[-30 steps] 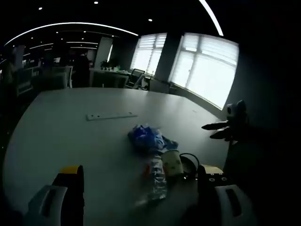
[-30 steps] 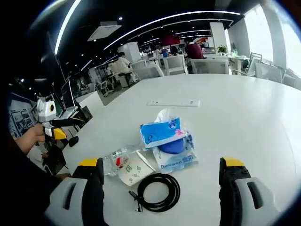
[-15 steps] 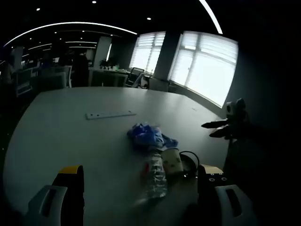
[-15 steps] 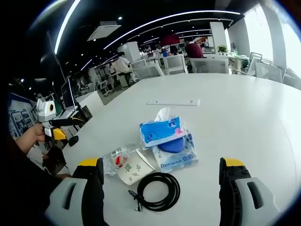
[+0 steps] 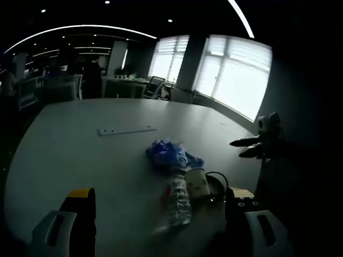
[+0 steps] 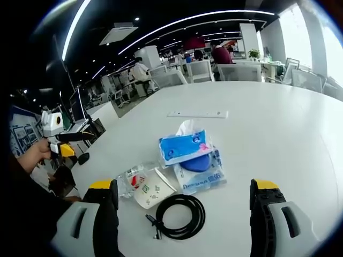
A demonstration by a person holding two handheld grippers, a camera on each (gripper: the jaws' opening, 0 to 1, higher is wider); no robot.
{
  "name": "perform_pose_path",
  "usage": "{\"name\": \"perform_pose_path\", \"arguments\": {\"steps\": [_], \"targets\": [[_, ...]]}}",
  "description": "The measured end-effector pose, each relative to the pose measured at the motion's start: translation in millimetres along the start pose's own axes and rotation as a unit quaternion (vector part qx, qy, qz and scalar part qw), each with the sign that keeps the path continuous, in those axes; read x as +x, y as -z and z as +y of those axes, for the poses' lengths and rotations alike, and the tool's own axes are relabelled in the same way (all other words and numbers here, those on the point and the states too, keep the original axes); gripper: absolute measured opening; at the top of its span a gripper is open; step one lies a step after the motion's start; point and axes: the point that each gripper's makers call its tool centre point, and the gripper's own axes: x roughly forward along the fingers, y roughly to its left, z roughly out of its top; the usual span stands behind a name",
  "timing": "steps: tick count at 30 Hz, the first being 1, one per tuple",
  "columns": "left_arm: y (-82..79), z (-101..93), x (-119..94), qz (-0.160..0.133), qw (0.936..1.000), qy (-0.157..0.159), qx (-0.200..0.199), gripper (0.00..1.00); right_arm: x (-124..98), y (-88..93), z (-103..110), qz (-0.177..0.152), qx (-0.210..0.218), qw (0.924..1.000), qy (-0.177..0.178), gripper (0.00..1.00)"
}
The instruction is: Arrange the tabletop items into an orderly group along one side of the table until the central work area is clear of visible clutter.
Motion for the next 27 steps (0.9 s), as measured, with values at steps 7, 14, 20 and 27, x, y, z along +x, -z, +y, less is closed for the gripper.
{"name": "perform_pose_path", "arguments": {"steps": [7,14,20,27], "targets": [[-0.2,-1.1,-0.1,0.005,1.0000,-0.001,0.003,1.00,0.8,0.7,-0.9,-0.002,0.001,1.0000,-0.002,1.00],[-0.5,0.7,0.0,0.003,1.0000,-0.005,0.001,1.00,3.0,8.4,0.1,0.010,-0.003,0.9999,-0.005,1.00],[0.4,2.3,-0.2,-0.002,0.9999,-0.011,-0.002,0.99,5.1,6.8,0.6,0.008,-0.001,0.9999,-0.007,1.00],[2.5,1.7,-1.7,0.000,0.9999,-0.014,-0.005,0.99,6.7,7.2,2.6,0.008,-0.004,0.9999,-0.009,1.00]]}}
